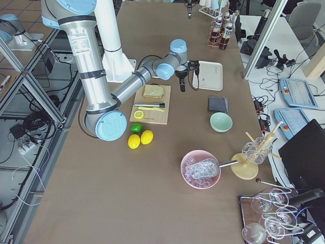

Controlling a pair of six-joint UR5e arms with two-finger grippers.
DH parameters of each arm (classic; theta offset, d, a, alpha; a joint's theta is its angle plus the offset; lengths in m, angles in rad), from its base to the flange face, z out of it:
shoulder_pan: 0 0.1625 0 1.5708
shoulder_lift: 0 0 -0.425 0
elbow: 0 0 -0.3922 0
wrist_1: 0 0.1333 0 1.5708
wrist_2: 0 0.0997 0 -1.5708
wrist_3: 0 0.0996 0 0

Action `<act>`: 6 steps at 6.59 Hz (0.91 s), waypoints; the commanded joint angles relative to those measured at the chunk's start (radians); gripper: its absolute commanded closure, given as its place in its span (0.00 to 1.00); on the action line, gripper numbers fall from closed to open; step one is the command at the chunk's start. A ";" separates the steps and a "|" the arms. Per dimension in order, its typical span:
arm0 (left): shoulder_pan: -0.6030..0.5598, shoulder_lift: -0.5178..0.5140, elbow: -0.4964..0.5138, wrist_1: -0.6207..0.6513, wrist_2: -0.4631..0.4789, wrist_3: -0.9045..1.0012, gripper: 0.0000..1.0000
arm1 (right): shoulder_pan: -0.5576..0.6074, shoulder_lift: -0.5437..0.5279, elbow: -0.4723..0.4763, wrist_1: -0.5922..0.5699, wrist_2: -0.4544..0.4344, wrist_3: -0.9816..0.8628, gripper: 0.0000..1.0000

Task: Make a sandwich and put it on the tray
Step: 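Lower the right gripper to the board's bread slice while the left arm advances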

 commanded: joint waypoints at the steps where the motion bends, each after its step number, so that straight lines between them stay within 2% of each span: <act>1: 0.199 -0.117 -0.012 -0.031 0.150 -0.267 0.02 | -0.127 -0.136 0.014 0.185 -0.086 0.117 0.00; 3: 0.334 -0.185 -0.014 -0.031 0.298 -0.375 0.02 | -0.256 -0.267 0.034 0.339 -0.180 0.278 0.01; 4: 0.365 -0.200 -0.012 -0.031 0.339 -0.383 0.02 | -0.334 -0.323 0.080 0.345 -0.241 0.338 0.02; 6: 0.402 -0.215 -0.009 -0.031 0.372 -0.396 0.02 | -0.483 -0.355 0.117 0.343 -0.376 0.414 0.02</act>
